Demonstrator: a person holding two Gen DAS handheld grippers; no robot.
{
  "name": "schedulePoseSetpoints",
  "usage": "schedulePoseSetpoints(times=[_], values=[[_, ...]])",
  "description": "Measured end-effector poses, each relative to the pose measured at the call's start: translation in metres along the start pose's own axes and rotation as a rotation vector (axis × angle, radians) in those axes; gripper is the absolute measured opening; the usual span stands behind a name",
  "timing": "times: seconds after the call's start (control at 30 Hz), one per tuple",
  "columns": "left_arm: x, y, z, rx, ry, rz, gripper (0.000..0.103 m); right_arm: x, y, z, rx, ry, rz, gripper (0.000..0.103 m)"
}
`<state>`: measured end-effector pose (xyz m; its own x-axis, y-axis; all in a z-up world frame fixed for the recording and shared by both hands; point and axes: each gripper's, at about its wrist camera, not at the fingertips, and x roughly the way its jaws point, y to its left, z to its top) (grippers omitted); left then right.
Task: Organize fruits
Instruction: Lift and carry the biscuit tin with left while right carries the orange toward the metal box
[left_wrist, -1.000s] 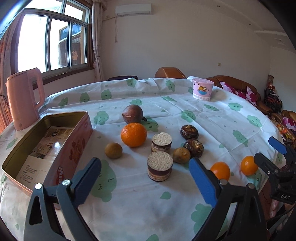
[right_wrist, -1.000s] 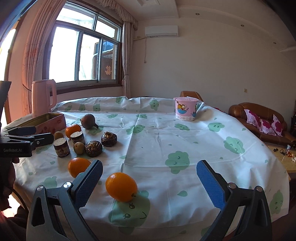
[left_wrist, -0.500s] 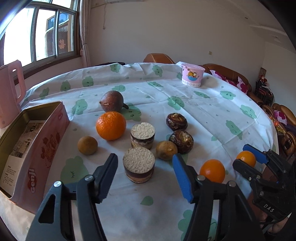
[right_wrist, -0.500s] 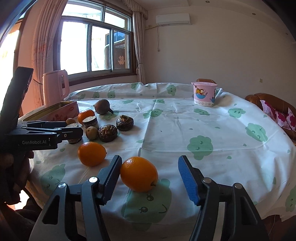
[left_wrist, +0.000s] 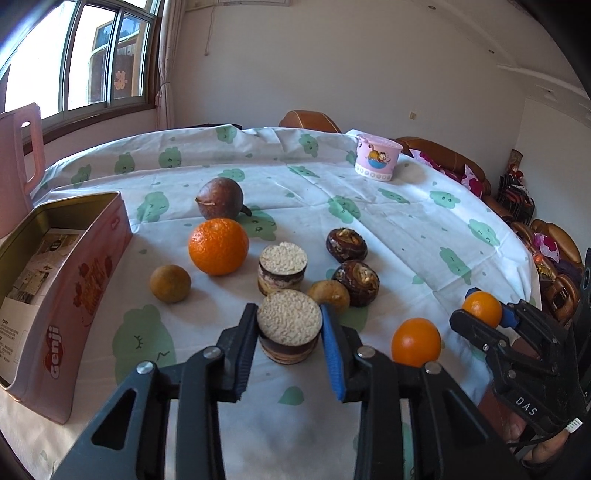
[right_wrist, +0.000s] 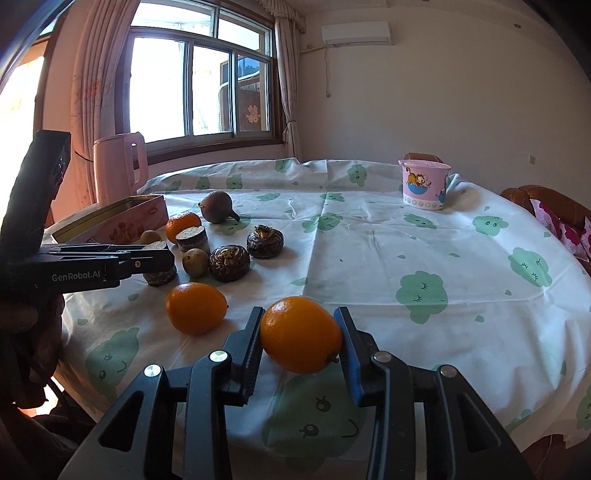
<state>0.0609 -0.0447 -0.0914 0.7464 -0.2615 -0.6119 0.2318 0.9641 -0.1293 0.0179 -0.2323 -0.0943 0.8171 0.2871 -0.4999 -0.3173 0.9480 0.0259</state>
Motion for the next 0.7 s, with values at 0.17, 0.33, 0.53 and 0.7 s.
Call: schedulePoseSetpoints(times=[0.17,0.33,0.53,0.7], values=[[-0.005,0.002,-0.003,0.011,-0.023,0.01,0.035,-0.001,0.005,0.007,-0.01,-0.02,0.009,0.04],[-0.009,0.005,-0.004,0.008,-0.037,0.019,0.035,0.001,0.013,0.014,-0.022,-0.033,0.026,0.04],[-0.018,0.007,-0.004,0.016,-0.075,0.037,0.035,0.003,0.024,0.023,-0.04,-0.047,0.053,0.04],[-0.027,0.006,-0.003,0.024,-0.102,0.05,0.035,0.003,0.033,0.03,-0.055,-0.061,0.071,0.04]])
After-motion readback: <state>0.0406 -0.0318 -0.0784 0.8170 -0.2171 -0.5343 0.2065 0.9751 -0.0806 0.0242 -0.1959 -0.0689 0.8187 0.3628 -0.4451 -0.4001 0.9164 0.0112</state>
